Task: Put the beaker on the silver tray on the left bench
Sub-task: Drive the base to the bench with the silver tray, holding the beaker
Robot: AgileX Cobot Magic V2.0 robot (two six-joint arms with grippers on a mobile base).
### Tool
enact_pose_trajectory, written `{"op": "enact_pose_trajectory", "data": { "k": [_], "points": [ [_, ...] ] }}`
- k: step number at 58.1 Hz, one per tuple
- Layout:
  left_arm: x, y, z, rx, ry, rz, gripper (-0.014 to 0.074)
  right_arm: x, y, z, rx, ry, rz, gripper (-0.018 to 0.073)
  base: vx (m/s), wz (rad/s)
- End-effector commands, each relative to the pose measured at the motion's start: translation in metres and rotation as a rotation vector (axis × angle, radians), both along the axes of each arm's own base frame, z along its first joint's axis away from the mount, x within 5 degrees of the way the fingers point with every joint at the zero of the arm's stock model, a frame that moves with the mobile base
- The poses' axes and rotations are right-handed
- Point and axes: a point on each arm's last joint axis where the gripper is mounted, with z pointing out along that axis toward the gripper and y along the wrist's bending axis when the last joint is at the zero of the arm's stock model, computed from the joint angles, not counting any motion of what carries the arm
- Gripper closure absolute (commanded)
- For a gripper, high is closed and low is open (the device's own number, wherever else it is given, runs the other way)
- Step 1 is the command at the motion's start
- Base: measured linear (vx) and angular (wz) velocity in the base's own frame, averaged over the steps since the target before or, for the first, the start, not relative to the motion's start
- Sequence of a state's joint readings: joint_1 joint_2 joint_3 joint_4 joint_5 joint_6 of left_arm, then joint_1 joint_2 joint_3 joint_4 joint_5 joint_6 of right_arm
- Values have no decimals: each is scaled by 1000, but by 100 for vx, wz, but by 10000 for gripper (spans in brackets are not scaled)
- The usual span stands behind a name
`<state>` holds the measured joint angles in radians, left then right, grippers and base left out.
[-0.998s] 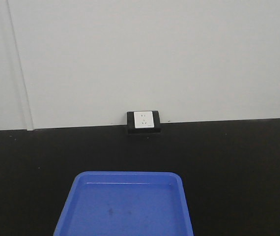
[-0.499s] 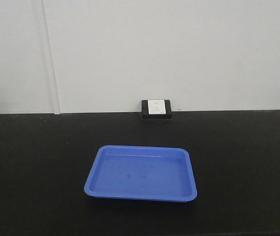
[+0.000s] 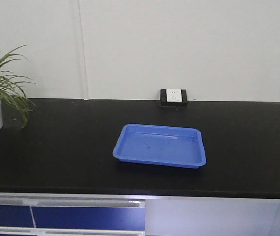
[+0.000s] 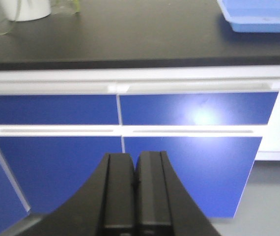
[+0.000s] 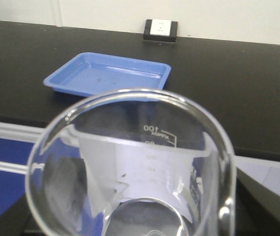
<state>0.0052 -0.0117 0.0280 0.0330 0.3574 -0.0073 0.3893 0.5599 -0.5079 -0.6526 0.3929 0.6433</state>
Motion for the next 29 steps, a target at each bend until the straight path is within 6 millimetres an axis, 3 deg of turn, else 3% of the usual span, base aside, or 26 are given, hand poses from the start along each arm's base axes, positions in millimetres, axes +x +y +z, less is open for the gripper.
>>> {"op": "enact_pose_trajectory", "data": {
  "k": [1, 29],
  "points": [
    [1, -1, -2, -3, -65, -8, 595, 0, 3, 15, -5, -86, 39, 566, -38, 19],
    [1, -1, -2, -3, -65, -8, 595, 0, 3, 15, -5, -86, 39, 566, -36, 35]
  ]
}}
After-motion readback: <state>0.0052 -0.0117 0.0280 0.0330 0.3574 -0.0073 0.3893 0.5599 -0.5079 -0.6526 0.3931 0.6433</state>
